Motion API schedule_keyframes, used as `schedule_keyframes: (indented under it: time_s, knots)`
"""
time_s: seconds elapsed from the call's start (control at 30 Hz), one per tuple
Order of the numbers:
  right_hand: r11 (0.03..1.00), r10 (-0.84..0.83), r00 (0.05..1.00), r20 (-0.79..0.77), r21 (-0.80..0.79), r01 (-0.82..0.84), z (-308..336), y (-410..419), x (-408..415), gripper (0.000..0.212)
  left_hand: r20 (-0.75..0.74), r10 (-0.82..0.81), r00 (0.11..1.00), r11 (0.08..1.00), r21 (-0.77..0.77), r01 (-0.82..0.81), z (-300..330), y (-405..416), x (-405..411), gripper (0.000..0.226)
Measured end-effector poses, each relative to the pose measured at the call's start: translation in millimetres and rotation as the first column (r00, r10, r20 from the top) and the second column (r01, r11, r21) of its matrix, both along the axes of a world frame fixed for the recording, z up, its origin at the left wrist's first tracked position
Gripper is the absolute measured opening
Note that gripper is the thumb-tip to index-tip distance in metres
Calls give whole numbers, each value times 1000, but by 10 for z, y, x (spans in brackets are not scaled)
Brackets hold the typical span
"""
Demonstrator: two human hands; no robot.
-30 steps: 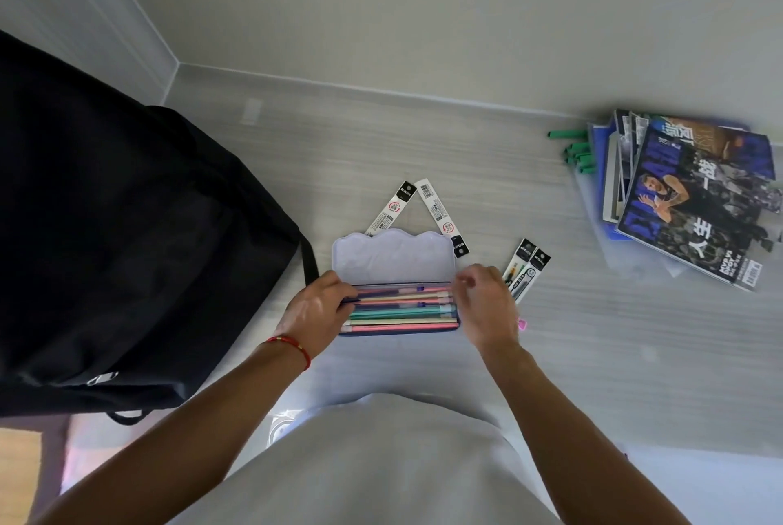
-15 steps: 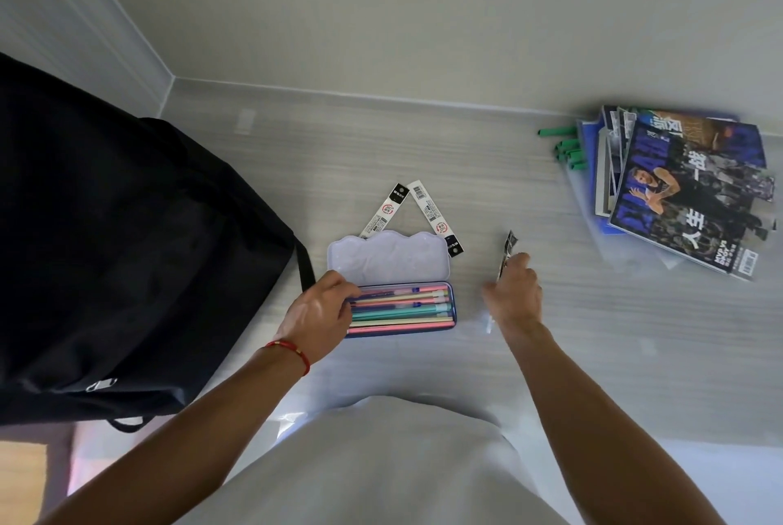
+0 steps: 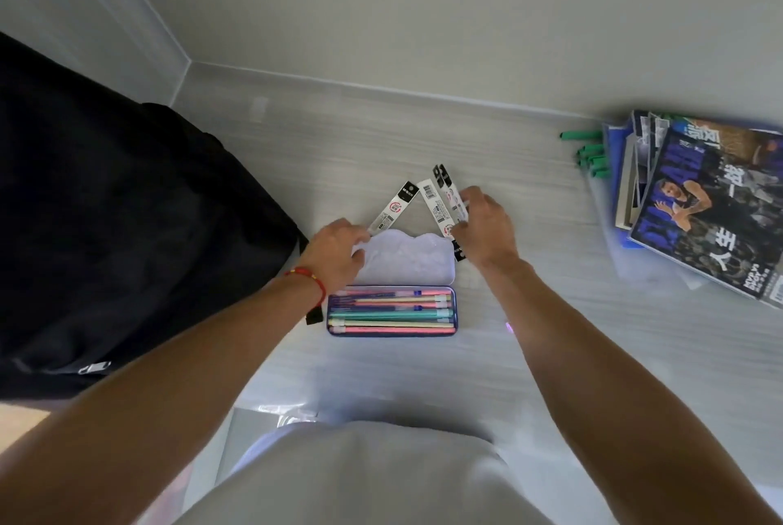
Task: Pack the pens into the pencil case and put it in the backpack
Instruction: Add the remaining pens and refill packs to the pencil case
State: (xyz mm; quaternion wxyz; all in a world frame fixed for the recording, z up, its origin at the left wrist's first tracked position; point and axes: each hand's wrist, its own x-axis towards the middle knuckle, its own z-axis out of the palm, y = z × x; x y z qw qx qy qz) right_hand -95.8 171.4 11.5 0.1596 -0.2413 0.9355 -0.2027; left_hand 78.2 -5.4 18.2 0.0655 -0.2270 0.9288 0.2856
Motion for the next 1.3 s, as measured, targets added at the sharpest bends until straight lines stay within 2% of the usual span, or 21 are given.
schedule_keyframes:
  time_s: [0.2,0.33,0.4,0.53,0.7,0.83,0.93,1.07,1.13,1.17,1.23,1.27,1.3]
  knots:
    - [977,131,990,47,161,-137,-189,-262,-101,38,65,63,996,992,-110,-55,-23,6,-610,17]
    - [977,42,992,121,202,-67,-237,-302,-121,55,165,31,986,986,-165,-3,-190,-11,-826,26]
    - [970,27,993,117,237,-54,-238,-305,-163,57,211,18,977,987,-161,17,-270,-13,-912,33]
    - [958,18,998,66,286,-36,-249,-300,-188,39,233,78,969,993,-108,-54,-373,34,-1025,38]
    - [965,-25,998,50,262,11,-274,-178,-203,29,272,123,954,988,-120,-94,-398,72,-1128,48]
    - [987,-136,984,115,104,124,-223,16,-274,16,311,129,942,989,-115,-97,-369,48,-1208,42]
    - [975,-189,955,227,-76,211,-136,164,-243,12,258,146,955,989,-45,-139,-329,22,-1218,27]
    - [900,-240,889,390,-253,354,42,222,-117,24,5,217,976,974,66,-217,-176,102,-1252,21]
    - [844,-194,863,467,-369,390,130,218,-32,13,-153,300,941,944,188,-271,-11,168,-1292,19]
    - [802,-162,847,507,-433,412,181,215,15,11,-218,352,910,922,250,-296,69,202,-1296,16]
    - [716,-113,810,576,-518,468,274,214,102,31,-256,468,846,849,397,-350,182,266,-1230,9]
    - [698,-88,809,581,-543,466,303,222,139,34,-209,535,818,774,510,-376,209,303,-1157,10]
    - [710,-58,829,557,-561,426,321,234,182,33,-126,597,792,652,651,-388,229,350,-1053,13]
